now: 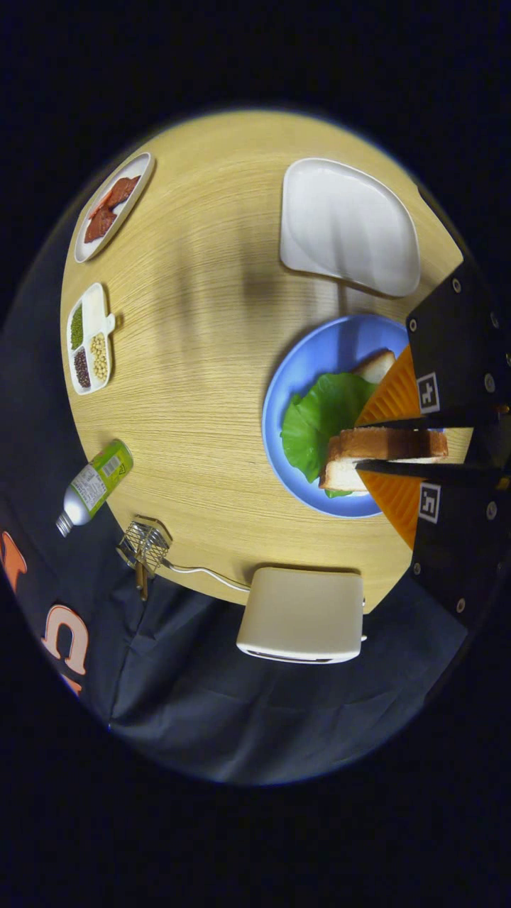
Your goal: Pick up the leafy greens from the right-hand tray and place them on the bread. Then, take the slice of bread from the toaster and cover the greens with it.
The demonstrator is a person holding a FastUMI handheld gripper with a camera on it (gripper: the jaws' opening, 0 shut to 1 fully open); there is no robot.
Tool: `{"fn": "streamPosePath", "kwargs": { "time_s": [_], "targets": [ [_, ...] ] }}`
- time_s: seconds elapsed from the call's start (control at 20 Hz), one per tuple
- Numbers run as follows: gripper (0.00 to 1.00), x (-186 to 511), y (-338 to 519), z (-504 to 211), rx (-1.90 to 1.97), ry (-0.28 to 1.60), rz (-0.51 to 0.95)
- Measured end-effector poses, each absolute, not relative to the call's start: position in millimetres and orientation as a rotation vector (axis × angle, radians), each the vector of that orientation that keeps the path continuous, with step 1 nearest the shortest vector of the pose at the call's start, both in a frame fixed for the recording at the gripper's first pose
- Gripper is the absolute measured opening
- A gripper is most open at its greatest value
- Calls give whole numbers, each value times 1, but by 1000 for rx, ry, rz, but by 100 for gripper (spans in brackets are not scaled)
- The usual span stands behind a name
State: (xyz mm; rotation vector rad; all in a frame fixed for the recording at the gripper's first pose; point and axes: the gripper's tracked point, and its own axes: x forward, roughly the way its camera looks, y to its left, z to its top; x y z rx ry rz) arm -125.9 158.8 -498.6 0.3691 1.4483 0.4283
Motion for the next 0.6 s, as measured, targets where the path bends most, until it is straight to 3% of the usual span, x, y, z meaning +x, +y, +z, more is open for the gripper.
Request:
{"fn": "streamPosePath", "kwargs": {
  "time_s": [0.2,0.6],
  "targets": [
    [41,-124,147,-511,261,1417,405],
    [66,-109,140,-513,107,1280,399]
  ]
}}
